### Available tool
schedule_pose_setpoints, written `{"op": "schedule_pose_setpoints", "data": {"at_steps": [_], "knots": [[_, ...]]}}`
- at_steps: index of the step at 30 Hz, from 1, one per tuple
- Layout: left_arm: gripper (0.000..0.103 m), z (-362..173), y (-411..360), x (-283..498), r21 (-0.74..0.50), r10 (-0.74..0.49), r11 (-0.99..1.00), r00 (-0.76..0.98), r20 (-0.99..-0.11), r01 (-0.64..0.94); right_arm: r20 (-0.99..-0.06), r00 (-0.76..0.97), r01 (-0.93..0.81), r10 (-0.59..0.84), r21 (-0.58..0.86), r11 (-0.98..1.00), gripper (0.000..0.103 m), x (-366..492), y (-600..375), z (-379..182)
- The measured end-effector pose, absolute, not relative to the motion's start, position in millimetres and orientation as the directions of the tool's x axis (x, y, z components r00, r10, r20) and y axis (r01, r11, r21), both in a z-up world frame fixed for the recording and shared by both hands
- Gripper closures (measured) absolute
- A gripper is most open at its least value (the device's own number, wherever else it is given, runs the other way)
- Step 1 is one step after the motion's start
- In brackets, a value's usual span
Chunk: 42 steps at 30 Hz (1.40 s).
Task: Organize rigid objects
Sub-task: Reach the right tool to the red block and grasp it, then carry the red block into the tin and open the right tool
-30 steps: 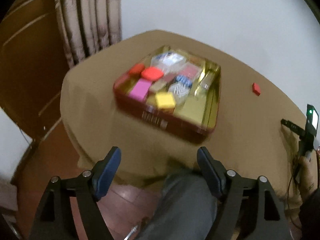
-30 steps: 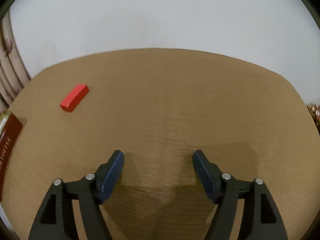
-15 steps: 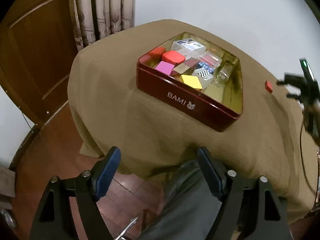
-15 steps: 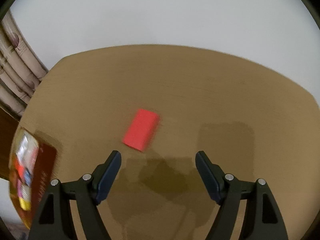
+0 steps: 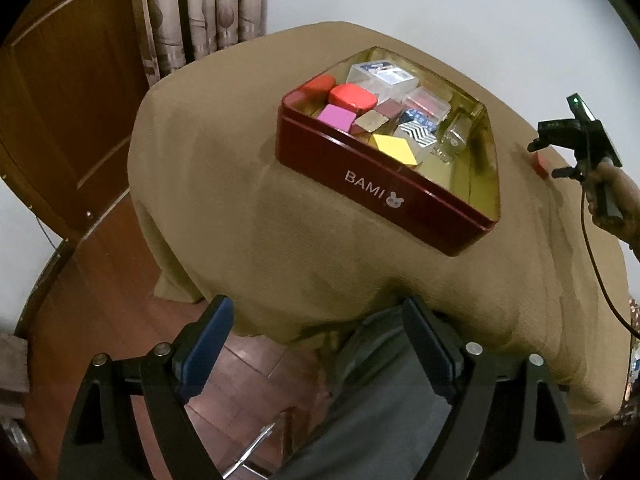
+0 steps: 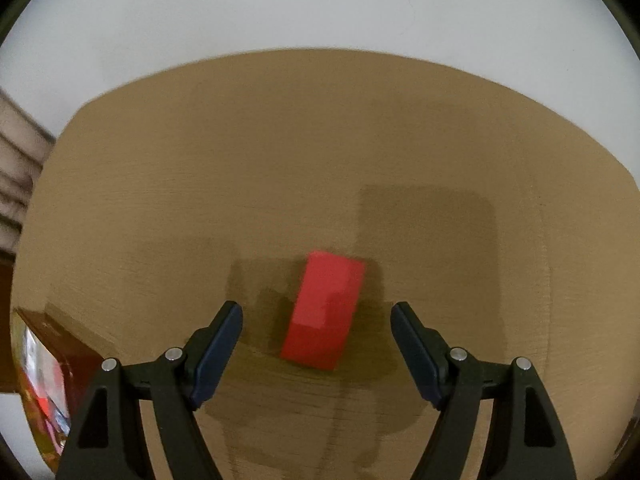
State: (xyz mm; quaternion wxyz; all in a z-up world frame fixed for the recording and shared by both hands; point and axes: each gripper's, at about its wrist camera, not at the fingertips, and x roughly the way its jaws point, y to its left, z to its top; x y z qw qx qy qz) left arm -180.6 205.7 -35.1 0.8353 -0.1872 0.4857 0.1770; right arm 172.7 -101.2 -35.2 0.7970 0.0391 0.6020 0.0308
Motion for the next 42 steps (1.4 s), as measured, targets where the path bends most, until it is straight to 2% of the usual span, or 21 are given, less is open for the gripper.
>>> {"op": "schedule_pose_setpoints", "data": {"at_steps": [1, 2, 3, 4, 12, 16, 21, 24, 30, 37, 42], "knots": [[0.020, -36.0, 205.8, -180.0, -0.137, 0.114, 0.868, 0.460, -0.881, -0.478, -0.959, 0.266, -0.012, 0.095, 0.095, 0.995, 0.043, 173.4, -97.6, -37.6], [0.020, -36.9, 205.8, -179.6, -0.137, 0.113, 0.867, 0.457, -0.882, -0.479, -0.965, 0.250, -0.017, 0.076, 0.074, 0.997, 0.062, 174.3, -92.0, -41.7], [0.020, -37.2, 205.8, -179.6, -0.140, 0.109, 0.867, 0.456, -0.883, -0.478, -0.962, 0.266, -0.024, 0.061, 0.057, 0.998, 0.069, 174.9, -89.0, -39.6], [0.020, -37.0, 206.0, -179.8, -0.140, 0.109, 0.867, 0.456, -0.883, -0.478, -0.960, 0.270, -0.035, 0.078, 0.071, 0.997, 0.073, 175.7, -87.8, -38.2], [0.019, -42.6, 208.7, -178.6, -0.131, 0.103, 0.862, 0.423, -0.900, -0.489, -0.941, 0.320, -0.102, 0.112, 0.083, 0.991, 0.073, 155.8, -85.8, -23.3], [0.019, -40.5, 210.5, -180.9, -0.135, 0.112, 0.855, 0.433, -0.894, -0.501, -0.912, 0.356, -0.162, 0.203, 0.154, 0.975, 0.073, 103.2, -87.1, -0.3], [0.019, -40.9, 208.1, -180.8, -0.127, 0.115, 0.857, 0.427, -0.897, -0.499, -0.852, 0.346, -0.262, 0.393, 0.314, 0.912, 0.073, 48.9, -73.4, 40.7], [0.019, -38.9, 205.2, -181.3, -0.111, 0.135, 0.858, 0.429, -0.893, -0.501, -0.808, 0.302, -0.328, 0.505, 0.409, 0.851, 0.073, 19.3, -45.2, 58.6], [0.019, -33.9, 205.4, -184.3, -0.091, 0.167, 0.855, 0.438, -0.883, -0.510, -0.771, 0.192, -0.372, 0.607, 0.515, 0.772, 0.073, -17.5, 11.9, 62.4], [0.019, -34.0, 208.1, -185.0, -0.096, 0.160, 0.856, 0.436, -0.885, -0.508, -0.789, 0.167, -0.289, 0.591, 0.534, 0.795, 0.073, -38.9, 43.9, 30.9], [0.019, -31.0, 206.4, -185.6, -0.092, 0.167, 0.861, 0.449, -0.878, -0.499, -0.831, 0.191, -0.237, 0.523, 0.478, 0.846, 0.073, -39.2, 63.6, 6.5]]}}
